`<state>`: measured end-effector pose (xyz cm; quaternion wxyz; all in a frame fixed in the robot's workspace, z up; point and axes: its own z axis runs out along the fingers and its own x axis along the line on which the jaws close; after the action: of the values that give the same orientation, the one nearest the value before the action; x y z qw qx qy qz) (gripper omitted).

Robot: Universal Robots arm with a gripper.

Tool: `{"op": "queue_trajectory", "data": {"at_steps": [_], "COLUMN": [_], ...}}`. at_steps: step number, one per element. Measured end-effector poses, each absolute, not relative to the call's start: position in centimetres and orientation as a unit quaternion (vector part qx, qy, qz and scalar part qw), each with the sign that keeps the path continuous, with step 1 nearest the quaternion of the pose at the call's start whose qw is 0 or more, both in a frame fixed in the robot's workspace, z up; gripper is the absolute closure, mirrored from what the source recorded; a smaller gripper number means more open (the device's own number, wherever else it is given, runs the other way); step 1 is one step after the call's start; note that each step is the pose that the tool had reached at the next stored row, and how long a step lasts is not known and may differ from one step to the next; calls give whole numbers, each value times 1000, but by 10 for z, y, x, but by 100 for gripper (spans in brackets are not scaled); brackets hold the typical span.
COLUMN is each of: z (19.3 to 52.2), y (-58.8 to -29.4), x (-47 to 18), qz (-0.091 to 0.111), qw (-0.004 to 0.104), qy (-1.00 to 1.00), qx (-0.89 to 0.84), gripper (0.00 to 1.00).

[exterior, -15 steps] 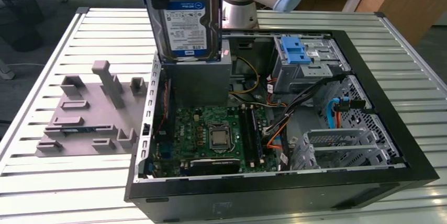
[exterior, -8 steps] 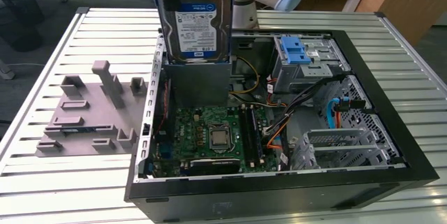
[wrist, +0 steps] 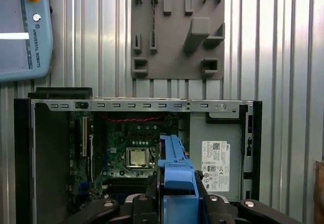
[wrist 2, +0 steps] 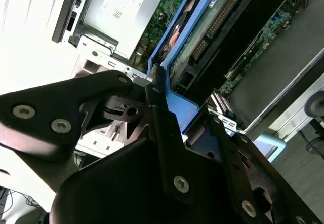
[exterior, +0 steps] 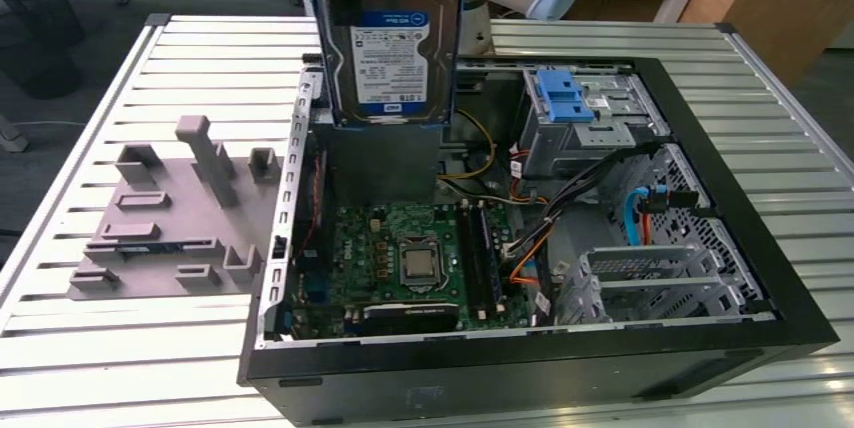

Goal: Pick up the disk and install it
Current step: 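Pick up the disk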

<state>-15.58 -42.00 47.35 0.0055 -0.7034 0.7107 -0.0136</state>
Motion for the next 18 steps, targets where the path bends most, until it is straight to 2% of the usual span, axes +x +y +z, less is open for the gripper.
{"op": "queue_trajectory", "data": {"at_steps": [18], "z": [472], "y": [-443], "x": [-143], "qz": [-14], "qw": [5], "qy": [713], "qx": [-701], "gripper": [64]}}
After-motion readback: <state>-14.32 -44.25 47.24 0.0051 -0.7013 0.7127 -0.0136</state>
